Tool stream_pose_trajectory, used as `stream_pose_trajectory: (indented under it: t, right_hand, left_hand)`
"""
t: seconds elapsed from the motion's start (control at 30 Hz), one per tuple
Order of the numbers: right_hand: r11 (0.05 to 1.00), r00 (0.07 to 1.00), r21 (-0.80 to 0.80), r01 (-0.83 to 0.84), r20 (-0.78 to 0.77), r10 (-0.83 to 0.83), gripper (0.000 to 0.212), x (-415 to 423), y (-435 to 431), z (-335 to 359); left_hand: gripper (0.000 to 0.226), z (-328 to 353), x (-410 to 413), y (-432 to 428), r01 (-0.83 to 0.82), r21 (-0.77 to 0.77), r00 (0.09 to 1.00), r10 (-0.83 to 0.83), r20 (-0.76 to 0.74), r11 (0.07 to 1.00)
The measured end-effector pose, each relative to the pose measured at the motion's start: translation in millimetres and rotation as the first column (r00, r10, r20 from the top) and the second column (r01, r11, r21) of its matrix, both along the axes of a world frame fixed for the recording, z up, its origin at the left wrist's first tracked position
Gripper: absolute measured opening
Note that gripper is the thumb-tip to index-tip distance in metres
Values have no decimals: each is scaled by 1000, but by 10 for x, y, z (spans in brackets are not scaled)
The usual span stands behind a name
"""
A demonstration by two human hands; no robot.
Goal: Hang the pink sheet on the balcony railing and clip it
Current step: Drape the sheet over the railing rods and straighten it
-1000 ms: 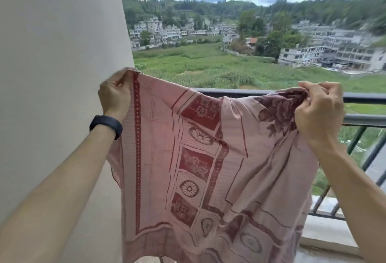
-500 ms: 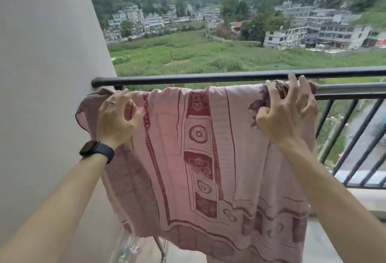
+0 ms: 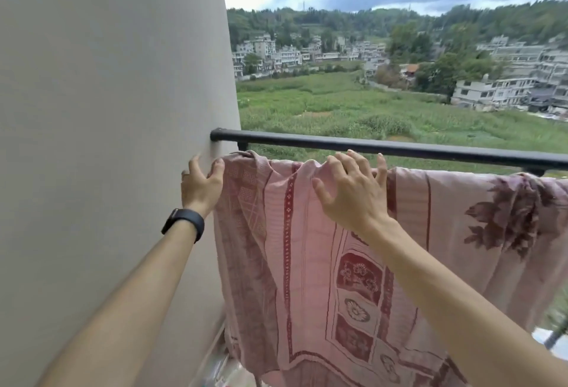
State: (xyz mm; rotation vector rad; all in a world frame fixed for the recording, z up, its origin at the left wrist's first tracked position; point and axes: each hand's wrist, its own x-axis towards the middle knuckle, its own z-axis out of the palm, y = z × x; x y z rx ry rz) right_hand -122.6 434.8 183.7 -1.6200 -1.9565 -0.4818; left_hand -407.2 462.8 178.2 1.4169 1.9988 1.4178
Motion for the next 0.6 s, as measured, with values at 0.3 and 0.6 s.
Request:
stream_pose_trajectory:
  t: [0.3,0.6]
  right_hand:
    - [956,993,272,-114,68,99,37,-96,299,-90]
    - [930,983,323,177,-12,-183,44,887,-28,-213]
  left_hand:
    - [19,122,-465,110,136,172,990,-139,5,976]
    - [7,-20,270,-122,382,428,922,-311,-230,819]
